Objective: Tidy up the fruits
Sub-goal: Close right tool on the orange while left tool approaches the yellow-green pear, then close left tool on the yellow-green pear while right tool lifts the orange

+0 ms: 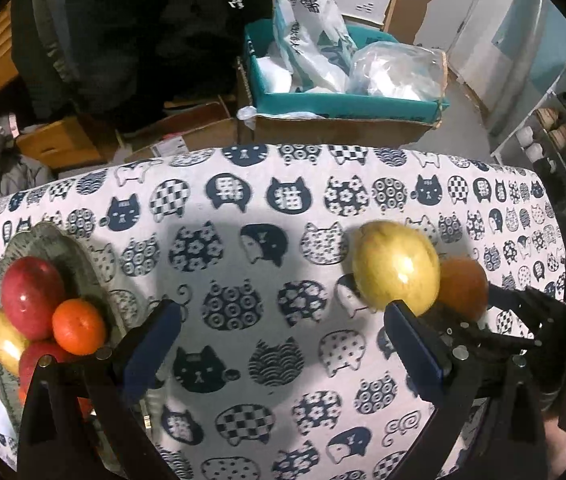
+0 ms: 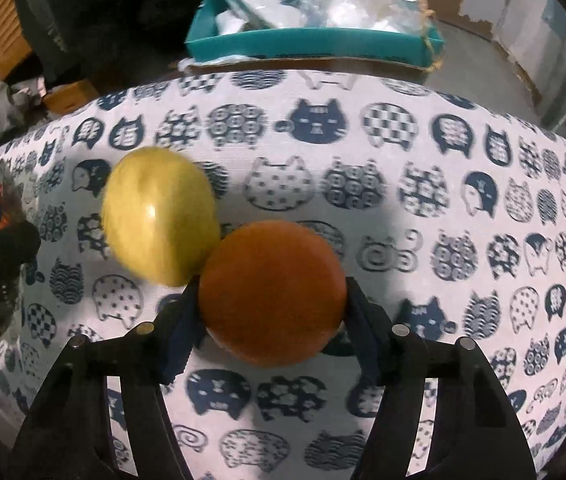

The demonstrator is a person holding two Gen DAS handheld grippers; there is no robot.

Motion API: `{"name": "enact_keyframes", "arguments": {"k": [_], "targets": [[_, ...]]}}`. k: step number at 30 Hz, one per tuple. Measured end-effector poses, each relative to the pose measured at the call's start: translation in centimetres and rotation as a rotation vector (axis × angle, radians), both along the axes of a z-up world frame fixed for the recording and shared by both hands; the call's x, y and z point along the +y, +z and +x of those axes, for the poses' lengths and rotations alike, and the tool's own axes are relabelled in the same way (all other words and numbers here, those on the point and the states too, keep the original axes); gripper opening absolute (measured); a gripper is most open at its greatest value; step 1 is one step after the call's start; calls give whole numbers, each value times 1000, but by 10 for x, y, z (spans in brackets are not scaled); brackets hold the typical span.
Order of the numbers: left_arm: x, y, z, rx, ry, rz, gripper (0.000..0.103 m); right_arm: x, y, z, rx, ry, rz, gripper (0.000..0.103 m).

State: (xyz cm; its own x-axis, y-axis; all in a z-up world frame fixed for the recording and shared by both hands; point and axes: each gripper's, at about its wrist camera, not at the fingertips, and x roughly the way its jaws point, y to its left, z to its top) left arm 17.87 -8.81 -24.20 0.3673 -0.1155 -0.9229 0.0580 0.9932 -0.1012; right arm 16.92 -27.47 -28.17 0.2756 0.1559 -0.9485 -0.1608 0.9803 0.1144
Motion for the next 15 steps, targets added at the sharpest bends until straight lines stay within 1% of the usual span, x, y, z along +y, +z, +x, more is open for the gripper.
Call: {"name": "enact_keyframes", "arguments": {"k": [4,10,13,15], "targets": [[-12,-2,3,10,-8,-16,102,-22,1,-2,-8,-47,20,66],[-30,-3,5,15,-28,-13,102,-30,3,-1,-23,-46,66,66],[-35,-4,6,14,-32,-12,102,-32,5,-4,-26,-47,46,66],[-40,-5,6,16,-40,-12,102,-40,9,-6,-31,-70,40,66]]}}
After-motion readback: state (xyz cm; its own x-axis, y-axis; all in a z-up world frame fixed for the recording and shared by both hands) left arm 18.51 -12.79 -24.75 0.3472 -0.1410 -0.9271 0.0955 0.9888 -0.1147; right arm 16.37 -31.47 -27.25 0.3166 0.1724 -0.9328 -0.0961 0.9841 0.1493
